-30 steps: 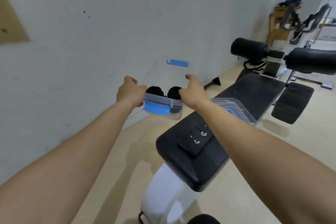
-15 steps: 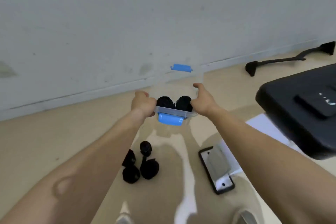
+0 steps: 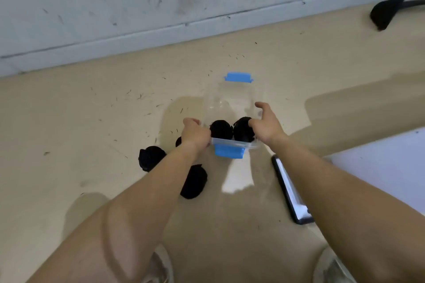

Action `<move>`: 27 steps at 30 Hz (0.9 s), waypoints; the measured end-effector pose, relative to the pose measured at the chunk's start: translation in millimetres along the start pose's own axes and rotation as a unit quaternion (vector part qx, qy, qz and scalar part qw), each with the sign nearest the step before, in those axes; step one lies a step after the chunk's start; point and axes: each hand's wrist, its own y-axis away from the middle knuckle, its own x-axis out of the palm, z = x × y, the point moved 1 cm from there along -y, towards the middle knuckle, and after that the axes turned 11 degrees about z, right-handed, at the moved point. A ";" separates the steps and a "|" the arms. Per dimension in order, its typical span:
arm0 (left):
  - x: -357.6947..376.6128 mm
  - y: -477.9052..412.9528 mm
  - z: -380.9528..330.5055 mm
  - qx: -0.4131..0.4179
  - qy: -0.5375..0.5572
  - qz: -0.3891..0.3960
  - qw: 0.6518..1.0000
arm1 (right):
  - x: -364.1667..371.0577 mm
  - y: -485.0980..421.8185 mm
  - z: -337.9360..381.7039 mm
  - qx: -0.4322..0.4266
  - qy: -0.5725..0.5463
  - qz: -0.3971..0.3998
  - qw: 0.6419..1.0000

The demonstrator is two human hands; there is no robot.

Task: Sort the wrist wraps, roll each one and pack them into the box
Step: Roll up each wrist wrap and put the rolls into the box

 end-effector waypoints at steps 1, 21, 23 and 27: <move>2.0 -3.8 4.9 -0.002 -0.006 0.000 1.000 | 2.5 -2.8 -5.9 0.002 0.000 0.000 1.000; -84.5 101.7 115.0 0.034 -0.514 0.029 0.856 | 165.4 107.6 -6.0 -0.139 0.432 0.163 0.876; -81.3 103.0 129.2 0.047 -0.568 0.018 0.822 | 176.8 103.1 -13.4 -0.133 0.471 0.162 0.857; -77.1 92.9 141.4 0.084 -0.572 -0.048 0.814 | 184.7 90.2 -18.2 -0.149 0.538 0.146 0.817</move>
